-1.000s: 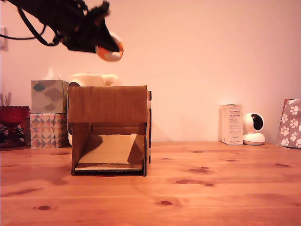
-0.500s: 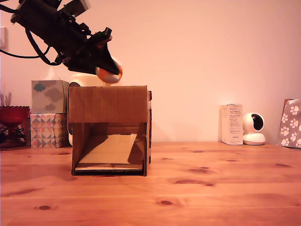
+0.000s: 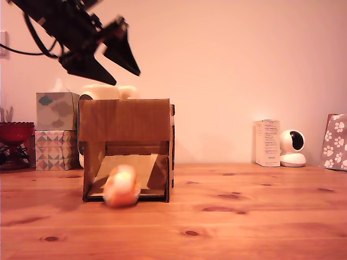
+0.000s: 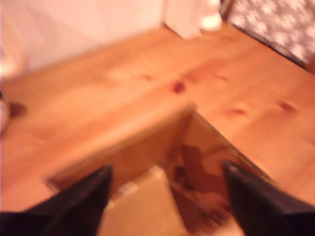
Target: Drop the footbag into the cardboard dice tower
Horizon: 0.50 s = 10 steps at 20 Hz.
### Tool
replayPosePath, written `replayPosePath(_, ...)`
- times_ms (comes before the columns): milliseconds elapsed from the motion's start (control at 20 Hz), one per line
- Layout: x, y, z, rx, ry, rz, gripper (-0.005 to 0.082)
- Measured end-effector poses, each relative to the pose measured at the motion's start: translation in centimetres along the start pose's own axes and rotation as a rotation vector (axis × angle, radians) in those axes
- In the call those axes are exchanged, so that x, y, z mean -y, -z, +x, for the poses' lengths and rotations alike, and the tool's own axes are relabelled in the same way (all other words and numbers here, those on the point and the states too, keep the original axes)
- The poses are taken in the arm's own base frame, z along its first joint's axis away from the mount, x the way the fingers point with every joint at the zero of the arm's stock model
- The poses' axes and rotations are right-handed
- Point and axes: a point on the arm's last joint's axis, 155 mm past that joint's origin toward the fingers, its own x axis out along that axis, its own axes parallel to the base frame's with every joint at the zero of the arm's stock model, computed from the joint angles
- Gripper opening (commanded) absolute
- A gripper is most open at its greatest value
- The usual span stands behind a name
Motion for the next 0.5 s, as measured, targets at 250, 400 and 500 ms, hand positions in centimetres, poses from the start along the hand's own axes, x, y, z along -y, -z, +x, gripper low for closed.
replayPosePath(250,1.1,0.3,-0.7,-0.017,0.033,-0.004,-0.0024)
replayPosePath(400,1.6,0.1,-1.0,-0.012,0.052,-0.001,-0.0024)
replayPosePath(500,2.1,0.0,-1.9,0.013,0.056,0.009,-0.0024)
